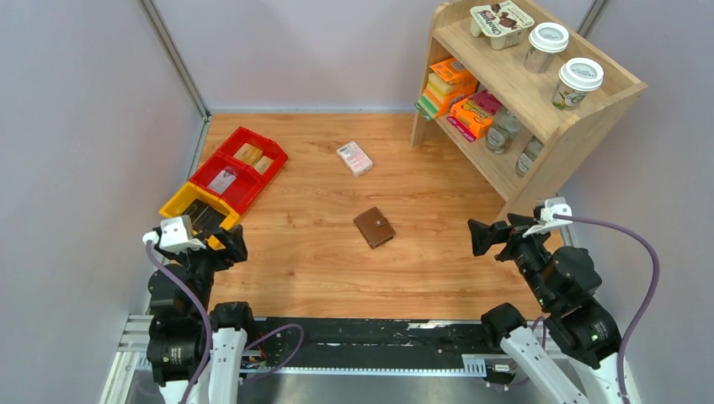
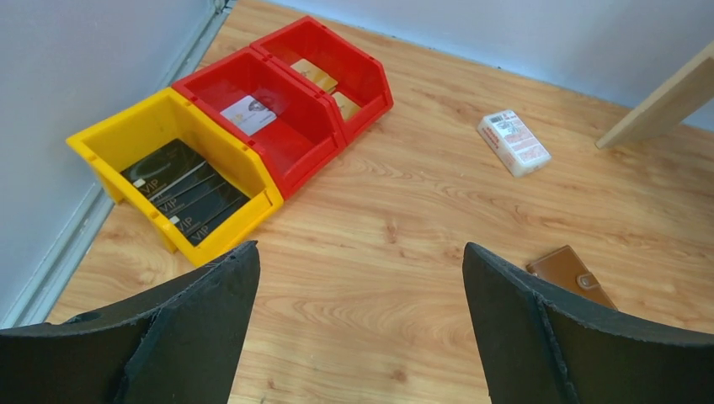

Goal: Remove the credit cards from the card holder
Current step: Open the card holder at the center of the board.

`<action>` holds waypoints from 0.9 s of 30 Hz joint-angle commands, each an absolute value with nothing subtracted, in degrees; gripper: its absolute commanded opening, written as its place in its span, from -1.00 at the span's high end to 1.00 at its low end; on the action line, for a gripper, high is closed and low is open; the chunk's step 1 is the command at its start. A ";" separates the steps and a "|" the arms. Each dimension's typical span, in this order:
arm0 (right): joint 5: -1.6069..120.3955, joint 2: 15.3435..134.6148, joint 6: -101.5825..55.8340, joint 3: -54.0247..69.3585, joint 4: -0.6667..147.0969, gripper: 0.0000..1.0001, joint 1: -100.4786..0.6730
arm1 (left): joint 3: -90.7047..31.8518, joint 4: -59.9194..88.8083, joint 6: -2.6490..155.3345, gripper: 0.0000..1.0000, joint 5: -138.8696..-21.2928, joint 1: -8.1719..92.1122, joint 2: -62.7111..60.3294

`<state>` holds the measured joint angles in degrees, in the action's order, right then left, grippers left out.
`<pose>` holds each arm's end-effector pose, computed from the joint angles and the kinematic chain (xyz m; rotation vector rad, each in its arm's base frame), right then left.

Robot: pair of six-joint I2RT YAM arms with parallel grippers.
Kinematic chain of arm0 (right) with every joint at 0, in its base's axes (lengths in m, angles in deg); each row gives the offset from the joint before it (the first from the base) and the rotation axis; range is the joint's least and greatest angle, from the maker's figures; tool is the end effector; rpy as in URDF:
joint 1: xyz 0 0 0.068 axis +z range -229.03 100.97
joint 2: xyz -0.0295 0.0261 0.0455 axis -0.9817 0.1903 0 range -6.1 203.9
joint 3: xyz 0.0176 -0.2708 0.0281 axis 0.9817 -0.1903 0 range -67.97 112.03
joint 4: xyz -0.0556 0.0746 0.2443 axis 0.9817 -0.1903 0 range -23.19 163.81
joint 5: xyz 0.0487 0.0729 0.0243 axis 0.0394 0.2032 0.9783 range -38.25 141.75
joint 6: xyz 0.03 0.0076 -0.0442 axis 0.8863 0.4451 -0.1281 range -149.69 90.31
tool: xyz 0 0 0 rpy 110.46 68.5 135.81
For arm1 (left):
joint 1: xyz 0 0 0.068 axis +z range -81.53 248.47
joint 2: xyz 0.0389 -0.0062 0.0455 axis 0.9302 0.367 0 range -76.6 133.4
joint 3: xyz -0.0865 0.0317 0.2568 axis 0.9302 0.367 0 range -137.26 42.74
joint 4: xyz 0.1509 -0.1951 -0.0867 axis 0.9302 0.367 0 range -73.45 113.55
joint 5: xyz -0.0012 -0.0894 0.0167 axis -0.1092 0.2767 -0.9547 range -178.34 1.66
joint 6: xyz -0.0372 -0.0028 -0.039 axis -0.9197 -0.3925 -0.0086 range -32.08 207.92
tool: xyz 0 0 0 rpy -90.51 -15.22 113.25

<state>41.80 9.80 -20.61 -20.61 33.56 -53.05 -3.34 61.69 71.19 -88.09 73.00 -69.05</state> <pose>0.0492 0.0170 0.3481 -0.1262 1.7268 0.3024 0.0215 0.0015 0.3351 -0.3083 1.6603 -0.1636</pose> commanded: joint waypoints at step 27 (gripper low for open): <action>53.09 69.10 -18.35 -2.15 34.27 -1.00 -39.92 | -1.73 57.76 65.87 -1.00 -74.81 73.48 -37.85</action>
<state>62.63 60.94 -17.11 -7.04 36.23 -45.88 0.26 56.62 66.99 -77.71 73.05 -42.29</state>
